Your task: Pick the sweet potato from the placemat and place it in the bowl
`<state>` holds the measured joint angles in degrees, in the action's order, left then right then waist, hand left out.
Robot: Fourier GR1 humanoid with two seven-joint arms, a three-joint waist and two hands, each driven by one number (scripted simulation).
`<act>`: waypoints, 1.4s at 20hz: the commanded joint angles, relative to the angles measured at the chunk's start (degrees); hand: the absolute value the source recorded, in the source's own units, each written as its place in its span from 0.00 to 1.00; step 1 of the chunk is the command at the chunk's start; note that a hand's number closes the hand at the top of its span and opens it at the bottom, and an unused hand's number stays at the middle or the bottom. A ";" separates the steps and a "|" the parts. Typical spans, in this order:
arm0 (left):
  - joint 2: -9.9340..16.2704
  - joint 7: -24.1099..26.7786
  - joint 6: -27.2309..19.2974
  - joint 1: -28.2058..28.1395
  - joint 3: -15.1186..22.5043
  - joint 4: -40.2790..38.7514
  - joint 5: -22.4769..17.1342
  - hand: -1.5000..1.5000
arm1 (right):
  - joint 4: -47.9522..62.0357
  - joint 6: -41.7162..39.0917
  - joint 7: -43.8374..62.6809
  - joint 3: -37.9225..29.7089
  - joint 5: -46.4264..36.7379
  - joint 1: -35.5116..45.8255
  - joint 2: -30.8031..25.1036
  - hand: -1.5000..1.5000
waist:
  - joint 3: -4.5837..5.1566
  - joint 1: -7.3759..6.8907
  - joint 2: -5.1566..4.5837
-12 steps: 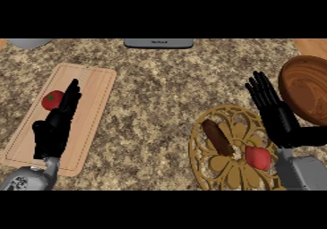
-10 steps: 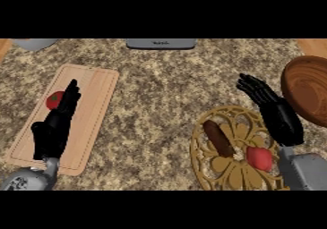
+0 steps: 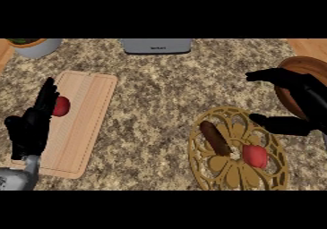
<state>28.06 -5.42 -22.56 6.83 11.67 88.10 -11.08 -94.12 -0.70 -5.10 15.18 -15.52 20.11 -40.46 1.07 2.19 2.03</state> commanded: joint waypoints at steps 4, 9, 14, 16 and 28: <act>1.31 0.57 1.48 -0.56 -4.62 -0.89 -2.97 0.50 | -20.13 6.51 7.24 7.96 -20.34 -15.15 -7.16 0.00 | -0.90 1.91 -0.92; 0.87 0.91 3.61 -1.09 -4.90 0.64 -3.26 0.50 | -36.97 3.89 21.82 7.61 -27.67 -24.52 -8.51 0.00 | -0.97 -0.06 -1.44; -0.59 1.92 5.76 1.76 -4.90 -2.60 -1.17 0.50 | -41.30 -9.12 33.41 12.38 -32.17 -14.54 -1.98 0.00 | -0.98 -1.98 -2.00; -0.02 -0.64 6.08 0.59 -4.86 2.14 -2.29 0.50 | -41.78 -16.49 40.16 14.51 -31.32 -7.28 0.74 0.00 | -0.93 -2.96 -1.93; -0.89 1.32 7.46 1.59 -6.01 -2.13 -0.72 0.50 | -22.93 -46.57 59.23 21.10 -24.26 11.61 15.49 0.00 | -0.88 -3.17 -1.91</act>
<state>27.14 -4.88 -15.24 9.82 6.07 85.97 -12.40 -120.52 -37.42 46.25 35.27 -42.32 27.73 -30.16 0.20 -1.11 -0.03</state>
